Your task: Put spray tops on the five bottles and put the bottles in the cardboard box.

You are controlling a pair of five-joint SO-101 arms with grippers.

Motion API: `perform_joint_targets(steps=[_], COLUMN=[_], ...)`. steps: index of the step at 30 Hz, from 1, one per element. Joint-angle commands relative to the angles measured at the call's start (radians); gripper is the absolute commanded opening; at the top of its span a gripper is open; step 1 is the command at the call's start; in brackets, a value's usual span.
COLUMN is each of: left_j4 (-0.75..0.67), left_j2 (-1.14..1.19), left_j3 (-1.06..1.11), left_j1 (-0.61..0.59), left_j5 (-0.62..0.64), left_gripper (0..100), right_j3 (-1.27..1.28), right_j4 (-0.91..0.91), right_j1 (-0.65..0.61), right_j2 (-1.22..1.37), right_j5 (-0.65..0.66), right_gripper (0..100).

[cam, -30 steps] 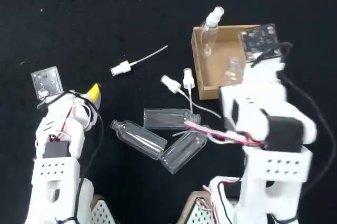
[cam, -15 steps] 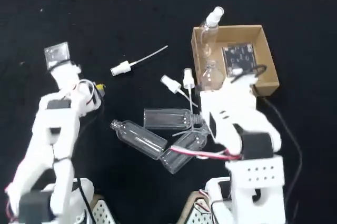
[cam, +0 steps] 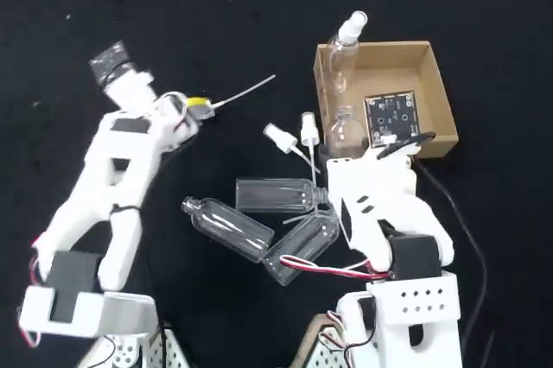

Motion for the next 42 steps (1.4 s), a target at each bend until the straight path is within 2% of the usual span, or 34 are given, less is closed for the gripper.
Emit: perform_joint_targets(steps=[1,7,13,22,32,42], left_j4=[0.002,0.003,0.003,0.005,0.175,0.184], left_j2=[0.101,0.304,0.439,0.471,0.479,0.479], left_j3=[-0.196,-0.367,-0.435,-0.433,-0.503,-0.501], left_j1=[0.068,0.065,0.064,0.005,-0.068,0.03], left_j5=[0.025,0.02,0.02,0.023,0.018,0.023], left_gripper=[32,32,32,32,32,18], right_j3=[-0.001,0.019,0.019,0.019,0.019,0.021], right_j4=[-0.025,-0.032,-0.031,-0.029,-0.031,-0.026], right_j1=[-0.005,-0.006,-0.006,-0.006,-0.006,-0.005], right_j2=[-0.033,-0.035,-0.035,-0.035,-0.035,-0.035], right_j5=[-0.008,-0.008,-0.008,-0.008,-0.008,-0.008], right_gripper=[1.0,1.0,1.0,1.0,1.0,1.0])
